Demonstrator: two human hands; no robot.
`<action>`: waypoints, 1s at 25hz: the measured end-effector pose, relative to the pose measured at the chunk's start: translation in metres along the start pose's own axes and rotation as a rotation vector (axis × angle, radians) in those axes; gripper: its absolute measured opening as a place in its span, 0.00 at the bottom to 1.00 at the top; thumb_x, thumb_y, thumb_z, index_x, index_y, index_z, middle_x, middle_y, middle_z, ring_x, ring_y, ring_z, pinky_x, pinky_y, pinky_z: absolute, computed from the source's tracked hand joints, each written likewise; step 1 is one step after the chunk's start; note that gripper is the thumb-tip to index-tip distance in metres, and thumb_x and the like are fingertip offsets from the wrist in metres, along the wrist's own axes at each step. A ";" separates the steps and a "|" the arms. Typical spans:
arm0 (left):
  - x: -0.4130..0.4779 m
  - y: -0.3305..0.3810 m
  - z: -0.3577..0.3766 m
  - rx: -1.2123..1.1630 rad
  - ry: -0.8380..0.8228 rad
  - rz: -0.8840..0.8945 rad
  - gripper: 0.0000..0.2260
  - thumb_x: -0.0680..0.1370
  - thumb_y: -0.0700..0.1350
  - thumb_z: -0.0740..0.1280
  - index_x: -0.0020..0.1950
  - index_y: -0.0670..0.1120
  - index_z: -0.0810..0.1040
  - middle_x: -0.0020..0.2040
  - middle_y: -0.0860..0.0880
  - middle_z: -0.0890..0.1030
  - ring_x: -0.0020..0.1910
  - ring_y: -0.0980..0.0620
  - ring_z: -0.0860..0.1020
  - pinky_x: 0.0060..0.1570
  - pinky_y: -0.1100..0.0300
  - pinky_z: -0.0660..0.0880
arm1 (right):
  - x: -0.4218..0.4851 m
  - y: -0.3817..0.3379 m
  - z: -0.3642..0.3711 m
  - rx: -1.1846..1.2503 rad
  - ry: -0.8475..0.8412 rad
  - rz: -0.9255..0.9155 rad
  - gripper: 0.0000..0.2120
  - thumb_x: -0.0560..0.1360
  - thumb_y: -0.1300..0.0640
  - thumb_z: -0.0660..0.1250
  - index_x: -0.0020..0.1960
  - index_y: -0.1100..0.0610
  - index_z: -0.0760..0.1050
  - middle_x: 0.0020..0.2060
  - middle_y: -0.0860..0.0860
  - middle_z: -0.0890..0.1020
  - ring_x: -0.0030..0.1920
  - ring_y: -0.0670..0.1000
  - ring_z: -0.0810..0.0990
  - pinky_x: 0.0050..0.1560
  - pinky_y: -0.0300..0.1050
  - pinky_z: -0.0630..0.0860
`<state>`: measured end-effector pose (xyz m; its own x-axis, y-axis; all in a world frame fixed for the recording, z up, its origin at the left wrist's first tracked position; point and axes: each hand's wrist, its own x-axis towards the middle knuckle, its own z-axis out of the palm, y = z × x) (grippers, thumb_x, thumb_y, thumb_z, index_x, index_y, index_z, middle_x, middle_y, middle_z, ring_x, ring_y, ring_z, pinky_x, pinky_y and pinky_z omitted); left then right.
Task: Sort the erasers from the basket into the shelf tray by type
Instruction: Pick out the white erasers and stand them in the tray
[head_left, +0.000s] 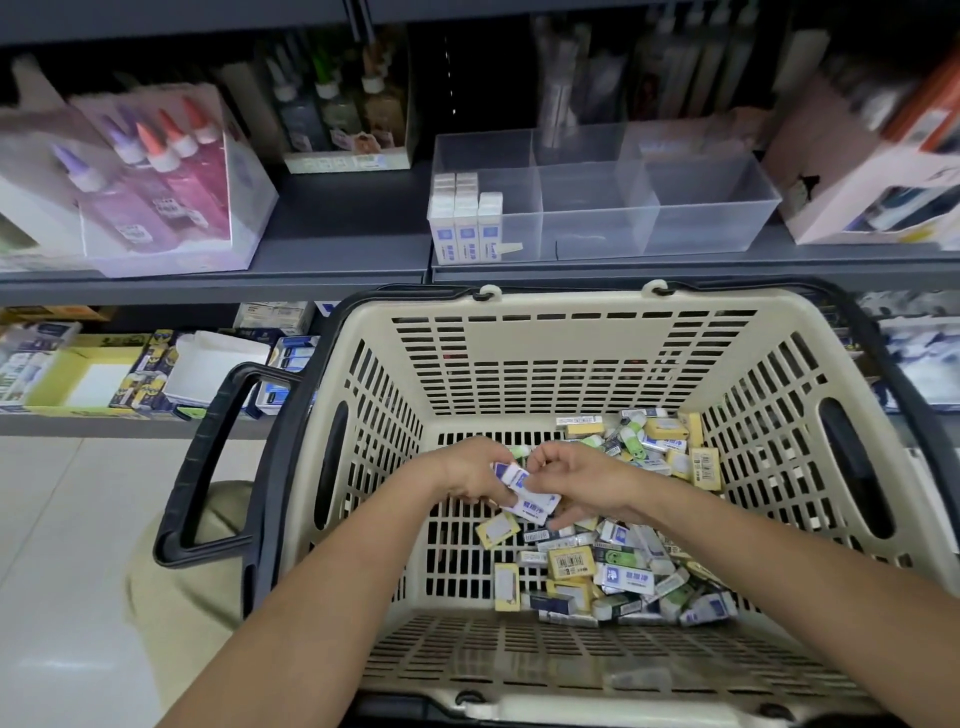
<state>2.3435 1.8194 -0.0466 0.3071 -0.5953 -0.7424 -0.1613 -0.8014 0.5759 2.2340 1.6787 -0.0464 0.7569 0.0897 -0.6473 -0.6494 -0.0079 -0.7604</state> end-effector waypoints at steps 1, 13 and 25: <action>-0.001 0.002 -0.001 -0.073 0.029 0.024 0.08 0.72 0.36 0.71 0.49 0.45 0.76 0.42 0.46 0.79 0.36 0.53 0.73 0.30 0.64 0.68 | 0.000 -0.001 -0.002 0.027 0.021 -0.005 0.03 0.76 0.59 0.65 0.47 0.56 0.72 0.37 0.50 0.82 0.35 0.44 0.80 0.44 0.45 0.81; 0.003 0.039 0.026 -1.399 0.120 0.171 0.21 0.81 0.56 0.52 0.62 0.43 0.74 0.54 0.40 0.79 0.49 0.44 0.78 0.46 0.52 0.76 | -0.003 -0.026 -0.011 0.403 0.215 -0.206 0.02 0.78 0.61 0.61 0.46 0.58 0.71 0.38 0.56 0.81 0.35 0.49 0.79 0.33 0.37 0.77; 0.003 0.031 0.004 -1.353 0.131 0.053 0.20 0.77 0.62 0.59 0.51 0.46 0.78 0.46 0.44 0.84 0.50 0.47 0.81 0.46 0.50 0.78 | -0.015 -0.041 -0.018 0.015 0.260 -0.339 0.07 0.76 0.62 0.64 0.52 0.52 0.74 0.39 0.50 0.82 0.36 0.42 0.79 0.39 0.32 0.73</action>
<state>2.3357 1.7922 -0.0326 0.4277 -0.5525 -0.7154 0.8397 -0.0500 0.5407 2.2511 1.6595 -0.0063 0.9198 -0.1689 -0.3542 -0.3604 -0.0068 -0.9328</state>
